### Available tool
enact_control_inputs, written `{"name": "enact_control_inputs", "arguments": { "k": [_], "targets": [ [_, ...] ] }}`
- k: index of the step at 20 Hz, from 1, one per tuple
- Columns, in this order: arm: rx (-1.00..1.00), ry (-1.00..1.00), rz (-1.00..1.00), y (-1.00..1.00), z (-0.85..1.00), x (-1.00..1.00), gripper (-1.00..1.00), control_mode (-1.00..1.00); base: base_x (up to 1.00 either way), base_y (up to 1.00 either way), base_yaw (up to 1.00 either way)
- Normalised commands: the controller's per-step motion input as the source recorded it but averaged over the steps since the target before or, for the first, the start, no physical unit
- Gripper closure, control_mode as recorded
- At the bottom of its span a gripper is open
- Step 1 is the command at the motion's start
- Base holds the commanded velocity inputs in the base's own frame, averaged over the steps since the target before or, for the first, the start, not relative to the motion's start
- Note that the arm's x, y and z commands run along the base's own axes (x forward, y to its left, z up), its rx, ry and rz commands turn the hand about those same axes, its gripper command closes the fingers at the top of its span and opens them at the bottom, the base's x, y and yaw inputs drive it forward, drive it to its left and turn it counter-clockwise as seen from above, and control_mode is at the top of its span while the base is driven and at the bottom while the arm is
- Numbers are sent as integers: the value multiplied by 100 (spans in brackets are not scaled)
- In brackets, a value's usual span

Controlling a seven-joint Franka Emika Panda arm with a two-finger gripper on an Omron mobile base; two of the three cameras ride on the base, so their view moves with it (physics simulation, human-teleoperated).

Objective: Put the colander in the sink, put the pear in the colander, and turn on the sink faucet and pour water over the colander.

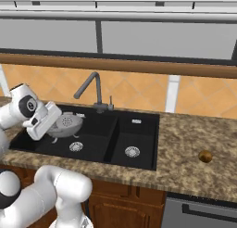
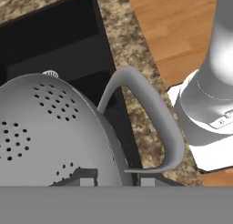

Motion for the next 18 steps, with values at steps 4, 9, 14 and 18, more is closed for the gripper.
{"name": "enact_control_inputs", "arguments": {
  "k": [4,9,14,18],
  "targets": [
    [1,4,0,-52,-49,41,100,-100,0,0,0],
    [2,11,0,-36,-34,34,100,-100,0,0,0],
    [3,20,0,-11,-31,33,100,-100,0,0,0],
    [0,7,0,-9,-38,29,100,-100,0,0,0]
  ]
}}
